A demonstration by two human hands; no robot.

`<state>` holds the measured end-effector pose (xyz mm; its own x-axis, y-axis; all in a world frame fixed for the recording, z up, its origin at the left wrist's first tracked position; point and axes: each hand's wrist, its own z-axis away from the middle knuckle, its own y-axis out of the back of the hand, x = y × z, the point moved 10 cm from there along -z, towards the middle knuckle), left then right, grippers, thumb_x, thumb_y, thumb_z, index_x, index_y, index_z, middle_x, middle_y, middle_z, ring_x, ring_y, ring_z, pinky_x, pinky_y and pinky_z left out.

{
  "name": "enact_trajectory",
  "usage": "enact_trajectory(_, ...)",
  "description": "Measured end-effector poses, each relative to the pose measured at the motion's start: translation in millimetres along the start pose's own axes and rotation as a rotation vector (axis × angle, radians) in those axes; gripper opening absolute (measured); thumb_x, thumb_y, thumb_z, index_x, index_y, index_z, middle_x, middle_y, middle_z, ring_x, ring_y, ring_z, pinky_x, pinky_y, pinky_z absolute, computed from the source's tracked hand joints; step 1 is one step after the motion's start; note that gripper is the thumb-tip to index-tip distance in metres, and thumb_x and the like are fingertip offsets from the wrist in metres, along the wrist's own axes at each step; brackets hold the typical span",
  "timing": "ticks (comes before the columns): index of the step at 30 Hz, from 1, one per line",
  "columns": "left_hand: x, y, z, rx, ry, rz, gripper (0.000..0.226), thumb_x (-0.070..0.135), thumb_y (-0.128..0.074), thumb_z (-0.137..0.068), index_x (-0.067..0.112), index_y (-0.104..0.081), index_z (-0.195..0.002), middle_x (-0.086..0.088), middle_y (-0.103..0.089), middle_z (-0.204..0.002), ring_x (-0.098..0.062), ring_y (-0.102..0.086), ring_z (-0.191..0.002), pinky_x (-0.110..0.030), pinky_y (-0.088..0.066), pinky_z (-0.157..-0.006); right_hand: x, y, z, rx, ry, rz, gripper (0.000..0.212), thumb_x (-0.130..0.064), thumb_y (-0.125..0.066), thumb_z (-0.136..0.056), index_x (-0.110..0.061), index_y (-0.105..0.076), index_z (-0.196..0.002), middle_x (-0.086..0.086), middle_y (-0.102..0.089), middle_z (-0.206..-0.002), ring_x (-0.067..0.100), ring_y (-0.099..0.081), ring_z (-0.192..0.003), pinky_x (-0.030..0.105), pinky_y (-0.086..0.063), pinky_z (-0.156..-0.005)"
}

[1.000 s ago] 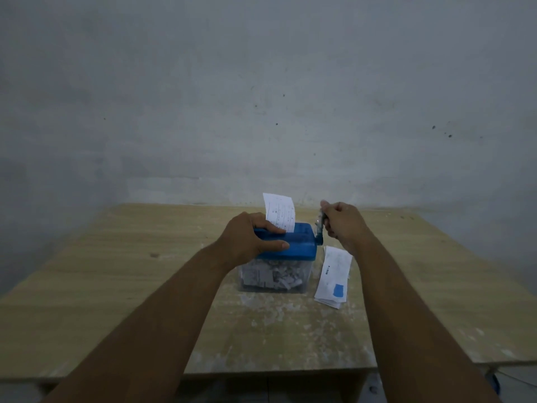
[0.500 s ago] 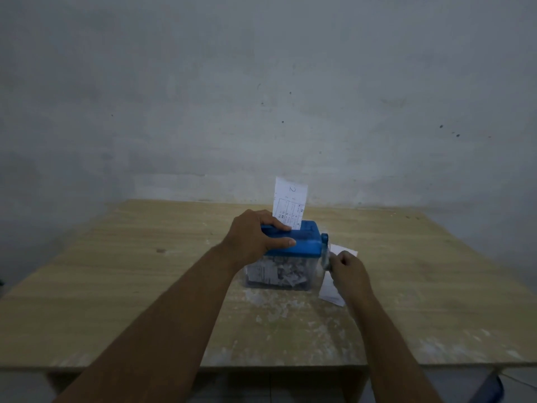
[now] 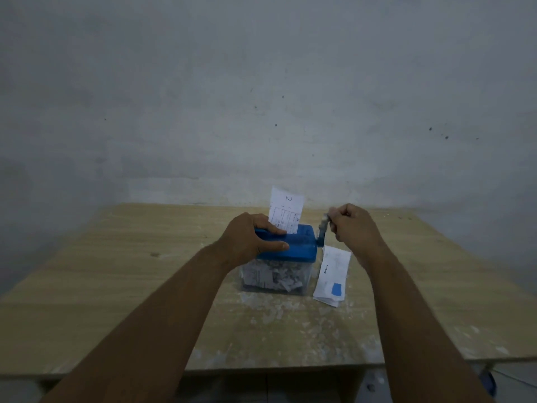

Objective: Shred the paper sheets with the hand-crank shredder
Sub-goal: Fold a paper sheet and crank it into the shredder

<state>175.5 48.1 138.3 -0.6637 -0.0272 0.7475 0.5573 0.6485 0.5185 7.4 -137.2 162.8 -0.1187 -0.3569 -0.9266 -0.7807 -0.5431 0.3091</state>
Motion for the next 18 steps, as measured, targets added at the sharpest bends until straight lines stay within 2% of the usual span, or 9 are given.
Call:
enact_trajectory(3, -1.7, -0.1, 0.6, 0.022, 0.001, -0.022, 0.037, 0.041, -0.095, -0.074, 0.029, -0.085, -0.108, 0.024, -0.072, -0.103, 0.009, -0.067, -0.092, -0.007, -0.052, -0.077, 6.2, -10.3, -24.5, -0.026, -0.021, -0.069, 0.028, -0.032, -0.062, -0.105, -0.01, -0.065, -0.087, 0.006, -0.067, -0.074, 0.021, -0.052, -0.068, 0.038, -0.046, -0.065)
enact_trajectory(6, -0.9, -0.4, 0.4, 0.026, 0.0, -0.013, 0.037, 0.04, -0.095, -0.074, 0.029, -0.085, -0.107, 0.023, -0.073, -0.103, 0.011, -0.066, -0.091, -0.005, -0.05, -0.075, 14.2, -21.1, -41.8, -0.02, -0.033, -0.054, 0.028, -0.031, -0.062, -0.105, -0.009, -0.061, -0.086, 0.006, -0.069, -0.072, 0.02, -0.052, -0.062, 0.038, -0.047, -0.065)
enact_trajectory(9, 0.7, -1.0, 2.7, 0.018, 0.001, 0.007, 0.036, 0.038, -0.096, -0.074, 0.028, -0.085, -0.106, 0.022, -0.074, -0.106, 0.011, -0.066, -0.093, -0.006, -0.051, -0.076, 45.1, -40.9, -47.7, -0.133, -0.142, 0.076, 0.026, -0.028, -0.061, -0.105, -0.007, -0.06, -0.09, 0.011, -0.067, -0.076, 0.023, -0.052, -0.066, 0.041, -0.049, -0.067)
enact_trajectory(11, 0.9, -1.0, 4.0, 0.03, 0.002, -0.002, 0.036, 0.042, -0.096, -0.073, 0.031, -0.085, -0.106, 0.02, -0.074, -0.109, 0.006, -0.067, -0.096, -0.008, -0.052, -0.076, 77.3, -50.4, -42.0, -0.187, -0.251, 0.075, 0.024, -0.024, -0.057, -0.106, -0.004, -0.063, -0.093, 0.014, -0.061, -0.077, 0.022, -0.048, -0.064, 0.037, -0.045, -0.061)
enact_trajectory(15, -0.5, -1.6, 8.0, 0.095, -0.019, 0.032, 0.038, 0.053, -0.093, -0.073, 0.032, -0.085, -0.103, 0.018, -0.078, -0.107, 0.001, -0.072, -0.095, -0.011, -0.054, -0.074, 120.3, -52.2, -19.2, -0.125, -0.336, -0.01, 0.02, -0.005, -0.046, -0.104, -0.002, -0.059, -0.089, 0.013, -0.051, -0.066, 0.02, -0.039, -0.054, 0.033, -0.032, -0.052)
enact_trajectory(18, 1.4, -2.9, 9.6, 0.109, -0.029, 0.023, 0.041, 0.056, -0.092, -0.073, 0.034, -0.084, -0.108, 0.018, -0.079, -0.112, 0.003, -0.072, -0.097, -0.014, -0.058, -0.08, 132.9, -46.1, 5.7, -0.041, -0.308, 0.019, 0.023, -0.014, -0.05, -0.102, -0.007, -0.059, -0.082, 0.014, -0.056, -0.07, 0.023, -0.046, -0.059, 0.037, -0.039, -0.059)
